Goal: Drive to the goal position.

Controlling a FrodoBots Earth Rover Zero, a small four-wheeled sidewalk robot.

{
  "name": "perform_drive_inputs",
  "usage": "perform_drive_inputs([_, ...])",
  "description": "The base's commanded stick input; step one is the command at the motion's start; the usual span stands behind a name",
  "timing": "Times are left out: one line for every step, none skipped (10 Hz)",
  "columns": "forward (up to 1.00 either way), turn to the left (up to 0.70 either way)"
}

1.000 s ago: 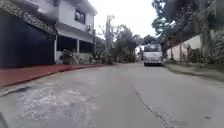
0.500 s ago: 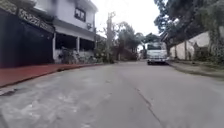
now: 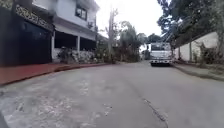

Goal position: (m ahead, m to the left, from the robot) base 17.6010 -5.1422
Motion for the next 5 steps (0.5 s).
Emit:
perform_drive_inputs([0.85, -0.34])
perform_drive_inputs([0.85, -0.34])
perform_drive_inputs([0.85, -0.34])
perform_drive_inputs([0.85, -0.12])
perform_drive_inputs([0.85, 0.0])
